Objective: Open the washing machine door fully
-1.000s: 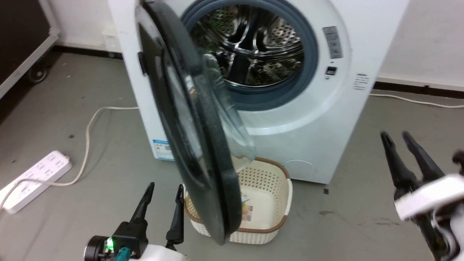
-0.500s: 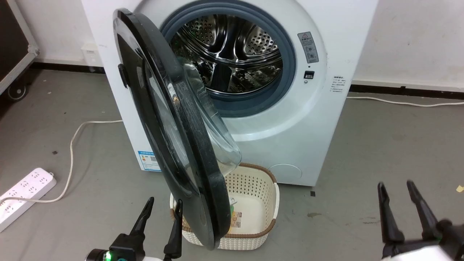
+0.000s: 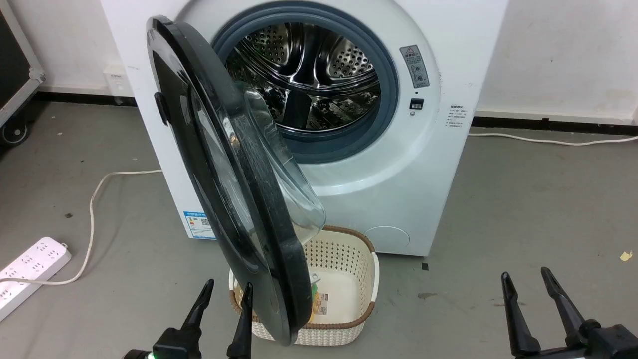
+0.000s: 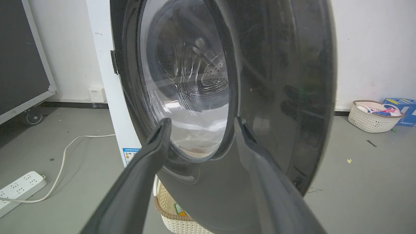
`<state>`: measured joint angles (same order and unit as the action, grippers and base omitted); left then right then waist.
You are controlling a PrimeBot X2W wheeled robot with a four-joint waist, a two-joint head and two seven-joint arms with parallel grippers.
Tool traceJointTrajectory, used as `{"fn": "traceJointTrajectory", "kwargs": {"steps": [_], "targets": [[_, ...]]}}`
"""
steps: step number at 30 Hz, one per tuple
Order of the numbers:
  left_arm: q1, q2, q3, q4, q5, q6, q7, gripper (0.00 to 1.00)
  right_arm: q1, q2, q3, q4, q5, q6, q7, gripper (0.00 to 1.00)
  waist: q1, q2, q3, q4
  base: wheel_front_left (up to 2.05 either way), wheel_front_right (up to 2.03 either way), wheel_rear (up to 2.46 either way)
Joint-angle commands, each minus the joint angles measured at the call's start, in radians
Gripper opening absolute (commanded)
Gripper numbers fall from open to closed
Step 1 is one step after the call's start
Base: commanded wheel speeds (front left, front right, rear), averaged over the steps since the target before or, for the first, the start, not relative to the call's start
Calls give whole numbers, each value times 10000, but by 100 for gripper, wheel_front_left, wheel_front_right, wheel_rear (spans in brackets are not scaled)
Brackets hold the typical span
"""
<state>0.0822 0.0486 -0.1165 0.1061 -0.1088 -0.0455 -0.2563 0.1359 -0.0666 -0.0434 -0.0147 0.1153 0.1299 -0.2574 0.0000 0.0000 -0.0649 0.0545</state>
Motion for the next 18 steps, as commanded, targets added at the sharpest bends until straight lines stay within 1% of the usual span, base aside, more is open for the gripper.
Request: {"fn": "traceJointTrajectory", "kwargs": {"steps": [1, 2, 3, 4, 5, 8, 11, 14, 18], "targets": [[20, 16, -2, -18, 9, 55, -55, 100, 34, 52, 12, -42, 18, 8, -43, 100, 0, 0, 17, 9, 0, 0, 0], [13, 16, -11, -20, -3, 42, -55, 100, 28, 61, 12, -28, 28, 8, -43, 100, 0, 0, 26, 14, 0, 0, 0], [11, 16, -23, 2, -79, 5, -55, 65, 26, 70, 11, -9, 32, 8, -43, 100, 0, 0, 30, 22, 0, 0, 0], [1, 16, -24, 19, -128, -24, -55, 17, 27, 78, 13, 9, 37, 8, -43, 100, 0, 0, 35, 29, 0, 0, 0], [-11, 16, -20, 27, -151, -47, -55, 0, 25, 85, 16, 24, 39, 8, -43, 100, 0, 0, 40, 34, 0, 0, 0], [-58, 16, 124, -26, -240, 94, -55, 0, 17, 103, 5, 62, 28, 8, -43, 100, 0, 0, 53, 41, 0, 0, 0], [-247, 16, 363, -572, -471, 266, -55, 0, -12, 117, 9, 88, 14, 8, -43, 100, 0, 0, 82, 44, 0, 0, 0], [-543, 16, 715, -1566, -1016, 520, -55, 0, -45, 125, 25, 117, -10, 8, -43, 100, 0, 0, 102, 59, 0, 0, 0], [-1120, 16, 1100, -3156, -981, 798, -55, 0, -105, 133, 53, 135, -23, 8, -43, 100, 0, 0, 108, 53, 0, 0, 0]]}}
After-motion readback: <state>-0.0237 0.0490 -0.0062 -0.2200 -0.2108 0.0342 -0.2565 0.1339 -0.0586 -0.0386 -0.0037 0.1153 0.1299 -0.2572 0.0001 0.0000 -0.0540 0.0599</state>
